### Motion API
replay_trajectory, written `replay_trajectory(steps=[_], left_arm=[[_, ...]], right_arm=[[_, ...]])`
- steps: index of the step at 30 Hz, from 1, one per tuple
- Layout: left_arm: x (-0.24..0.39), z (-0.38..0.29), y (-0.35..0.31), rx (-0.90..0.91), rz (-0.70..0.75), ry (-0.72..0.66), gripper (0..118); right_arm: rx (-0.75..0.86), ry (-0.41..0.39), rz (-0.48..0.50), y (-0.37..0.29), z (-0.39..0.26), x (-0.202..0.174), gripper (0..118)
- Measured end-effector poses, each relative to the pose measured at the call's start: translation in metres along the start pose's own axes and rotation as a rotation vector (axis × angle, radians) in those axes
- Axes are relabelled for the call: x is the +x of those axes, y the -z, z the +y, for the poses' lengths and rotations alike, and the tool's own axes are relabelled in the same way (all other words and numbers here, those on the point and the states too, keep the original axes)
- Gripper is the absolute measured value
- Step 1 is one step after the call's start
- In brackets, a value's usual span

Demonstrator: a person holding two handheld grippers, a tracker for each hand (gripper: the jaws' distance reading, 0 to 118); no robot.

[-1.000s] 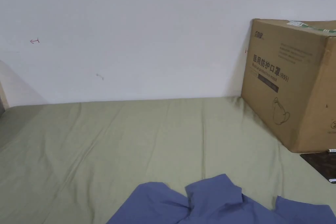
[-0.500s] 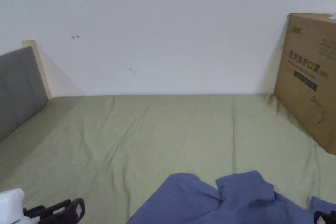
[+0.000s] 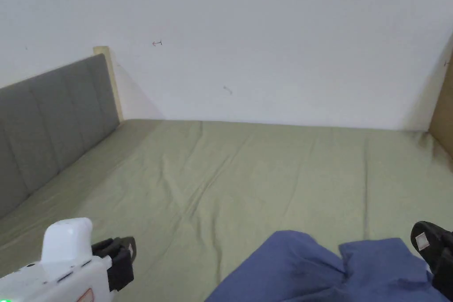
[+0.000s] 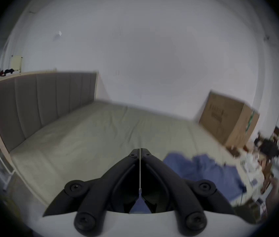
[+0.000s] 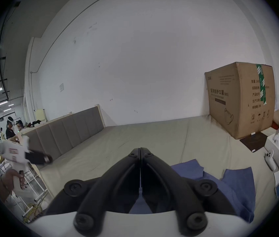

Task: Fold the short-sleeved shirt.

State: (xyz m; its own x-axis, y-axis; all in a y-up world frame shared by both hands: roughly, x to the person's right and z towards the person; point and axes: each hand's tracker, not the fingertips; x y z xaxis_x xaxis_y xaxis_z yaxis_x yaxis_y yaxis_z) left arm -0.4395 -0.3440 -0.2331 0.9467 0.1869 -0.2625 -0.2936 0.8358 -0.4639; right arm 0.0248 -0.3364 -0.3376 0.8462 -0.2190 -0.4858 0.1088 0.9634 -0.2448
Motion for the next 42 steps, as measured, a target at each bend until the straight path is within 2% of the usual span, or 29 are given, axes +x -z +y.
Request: replay_trajectory(steps=[2,4,5,6,7,8,13,14,15,16,17,23,25,27,30,32,33,34,36,37,40,42], left_arm=[[-0.019,-0.005,0.030,-0.281,-0.044,-0.040,0],[-0.038,-0.024,0.057,-0.425,-0.105,-0.076,2],[-0.045,-0.035,0.068,-0.445,-0.129,-0.076,23],[-0.044,-0.046,0.072,-0.471,-0.124,-0.059,81],[-0.049,-0.054,0.082,-0.490,-0.104,-0.058,107],[-0.052,-0.062,0.093,-0.514,-0.096,-0.055,108],[-0.053,-0.083,0.126,-0.507,-0.127,-0.056,105],[-0.055,-0.086,0.136,-0.513,-0.137,-0.058,97],[-0.055,-0.089,0.146,-0.535,-0.151,-0.063,60],[-0.055,-0.093,0.153,-0.562,-0.172,-0.068,15],[-0.056,-0.095,0.158,-0.596,-0.206,-0.078,1],[-0.033,-0.081,0.132,-0.553,-0.285,0.069,1],[-0.030,-0.074,0.111,-0.441,-0.239,0.097,1],[-0.012,-0.065,0.081,-0.298,-0.257,0.051,1],[-0.016,-0.061,0.064,-0.127,-0.301,-0.001,1],[-0.008,-0.058,0.051,-0.061,-0.319,-0.023,1],[-0.003,-0.058,0.046,-0.036,-0.323,-0.025,1],[0.004,-0.056,0.046,-0.028,-0.320,-0.026,1],[0.012,-0.058,0.042,-0.015,-0.327,-0.031,1],[0.014,-0.059,0.042,-0.015,-0.323,-0.035,1],[0.019,-0.060,0.048,-0.017,-0.310,-0.064,1],[0.005,-0.068,0.060,-0.015,-0.302,-0.087,1]], right_arm=[[-0.015,0.011,0.007,0.000,-0.001,0.003,1],[-0.041,0.009,0.015,-0.001,-0.001,0.002,1],[-0.055,0.001,0.012,-0.001,-0.003,0.003,1],[-0.070,-0.008,0.009,0.000,-0.005,0.003,1],[-0.085,-0.018,0.011,-0.002,-0.005,0.000,1],[-0.097,-0.025,0.012,-0.001,-0.007,0.000,1],[-0.157,-0.035,0.013,0.003,-0.016,0.003,1],[-0.166,-0.031,0.011,0.005,-0.017,0.003,1],[-0.179,-0.028,0.007,0.007,-0.018,0.003,1],[-0.191,-0.028,0.004,0.009,-0.019,0.003,1],[-0.204,-0.031,0.001,0.011,-0.020,0.004,1],[-0.257,-0.058,-0.015,0.021,-0.021,0.013,1],[-0.281,-0.024,-0.015,0.031,-0.016,0.026,1],[-0.309,0.019,0.000,0.048,-0.010,0.050,1],[-0.429,0.067,-0.047,0.093,-0.003,0.093,1],[-0.524,0.128,-0.084,0.125,-0.002,0.120,3],[-0.566,0.159,-0.116,0.143,-0.005,0.135,11],[-0.598,0.172,-0.156,0.157,-0.007,0.145,32],[-0.676,0.176,-0.225,0.186,-0.012,0.165,101],[-0.730,0.183,-0.232,0.202,-0.017,0.177,109],[-0.819,0.201,-0.290,0.242,-0.037,0.213,109],[-0.867,0.204,-0.369,0.264,-0.048,0.234,109]])
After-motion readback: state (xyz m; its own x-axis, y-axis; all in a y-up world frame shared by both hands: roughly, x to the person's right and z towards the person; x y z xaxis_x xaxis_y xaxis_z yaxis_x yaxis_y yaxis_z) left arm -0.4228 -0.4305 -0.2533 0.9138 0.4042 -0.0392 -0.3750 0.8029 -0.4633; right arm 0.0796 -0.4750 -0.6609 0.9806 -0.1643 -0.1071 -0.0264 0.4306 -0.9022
